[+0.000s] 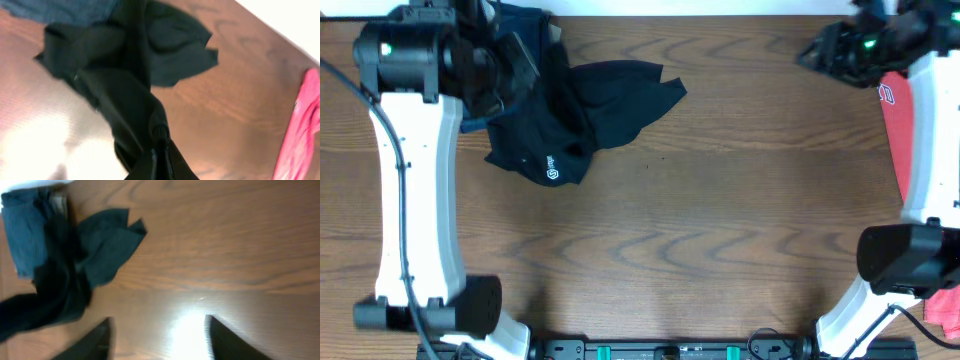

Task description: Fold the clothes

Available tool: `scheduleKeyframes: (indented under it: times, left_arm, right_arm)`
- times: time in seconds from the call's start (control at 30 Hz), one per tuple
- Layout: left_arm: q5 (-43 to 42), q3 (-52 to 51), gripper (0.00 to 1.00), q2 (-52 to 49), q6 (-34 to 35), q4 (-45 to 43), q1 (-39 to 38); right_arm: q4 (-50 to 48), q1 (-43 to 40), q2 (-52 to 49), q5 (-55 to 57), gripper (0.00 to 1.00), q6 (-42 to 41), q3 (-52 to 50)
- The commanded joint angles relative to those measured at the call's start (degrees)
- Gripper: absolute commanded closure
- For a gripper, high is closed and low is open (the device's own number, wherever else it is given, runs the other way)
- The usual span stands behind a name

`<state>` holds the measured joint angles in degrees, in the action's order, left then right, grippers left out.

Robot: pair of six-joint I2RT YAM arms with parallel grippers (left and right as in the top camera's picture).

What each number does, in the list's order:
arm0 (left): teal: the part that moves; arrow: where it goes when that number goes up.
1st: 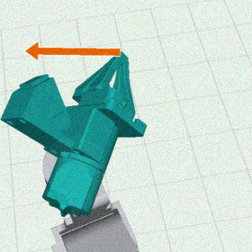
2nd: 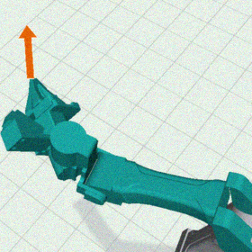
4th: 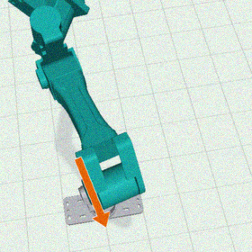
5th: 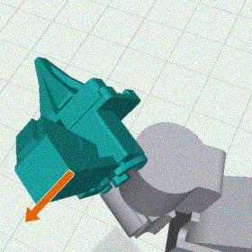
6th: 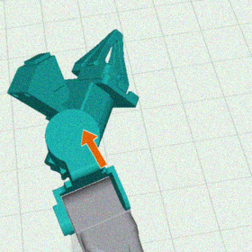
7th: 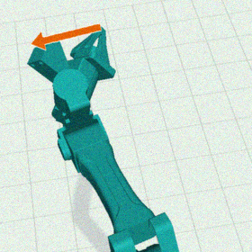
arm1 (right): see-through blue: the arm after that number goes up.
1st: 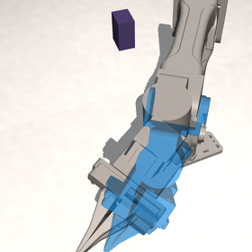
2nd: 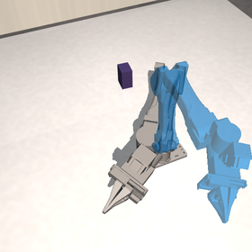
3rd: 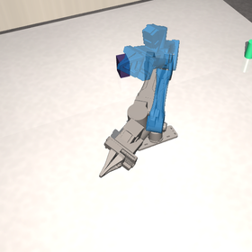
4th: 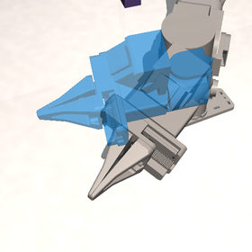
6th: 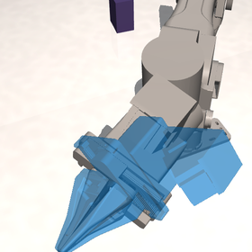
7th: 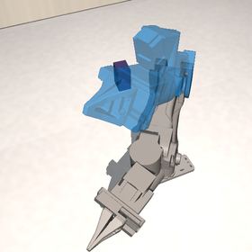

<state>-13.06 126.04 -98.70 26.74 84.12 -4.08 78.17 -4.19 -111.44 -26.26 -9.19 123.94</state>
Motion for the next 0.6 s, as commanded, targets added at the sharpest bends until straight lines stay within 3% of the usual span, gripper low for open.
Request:
scheduleKeyframes:
  times: [0.0, 0.2, 0.57]
  left_arm:
    - [7.6, 1.6, 0.94, 6.8, 0.9, 3.4, -3.0]
    - [14.2, 1.6, 0.94, 17.6, 4.2, 9.8, -9.9]
    - [13.3, -4.2, 0.94, 38.0, 10.0, 12.7, -12.8]
  right_arm:
    - [-0.1, 4.0, -0.3, -1.7, 0.20, 4.4, -1.2]
    - [-1.1, 9.6, -0.3, 0.5, 0.01, 3.9, -1.7]
    - [-1.7, 18.4, -2.8, 0.7, 0.01, 3.9, -1.9]
